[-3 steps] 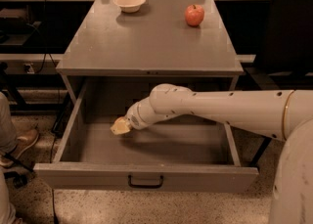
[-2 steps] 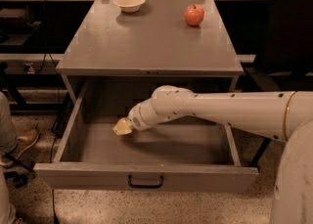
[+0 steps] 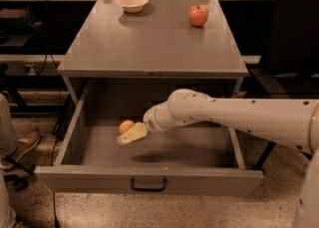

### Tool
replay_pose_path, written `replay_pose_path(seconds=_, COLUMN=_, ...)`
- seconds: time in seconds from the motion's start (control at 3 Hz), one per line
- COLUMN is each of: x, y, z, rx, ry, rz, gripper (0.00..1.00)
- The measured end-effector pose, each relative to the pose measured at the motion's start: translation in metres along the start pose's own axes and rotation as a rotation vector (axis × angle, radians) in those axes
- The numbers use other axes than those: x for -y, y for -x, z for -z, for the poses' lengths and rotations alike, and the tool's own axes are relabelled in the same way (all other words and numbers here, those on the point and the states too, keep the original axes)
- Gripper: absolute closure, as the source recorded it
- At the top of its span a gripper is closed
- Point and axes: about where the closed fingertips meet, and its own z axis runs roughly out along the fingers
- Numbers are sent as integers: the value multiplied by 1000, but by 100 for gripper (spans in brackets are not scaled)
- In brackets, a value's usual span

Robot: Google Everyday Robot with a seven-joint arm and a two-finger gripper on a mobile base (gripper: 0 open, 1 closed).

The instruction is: Place orange into top drawer

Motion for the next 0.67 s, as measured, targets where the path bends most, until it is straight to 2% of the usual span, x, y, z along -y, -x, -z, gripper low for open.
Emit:
replay_pose_path(seconds=0.33, x=34, y=-18, z=39, rx=16, ry=-37, rz=-60, gripper=0)
replay_pose_path(seconds=0.67, x=69, y=-36, z=88, rx=77, ry=-65, rz=-124, gripper=0)
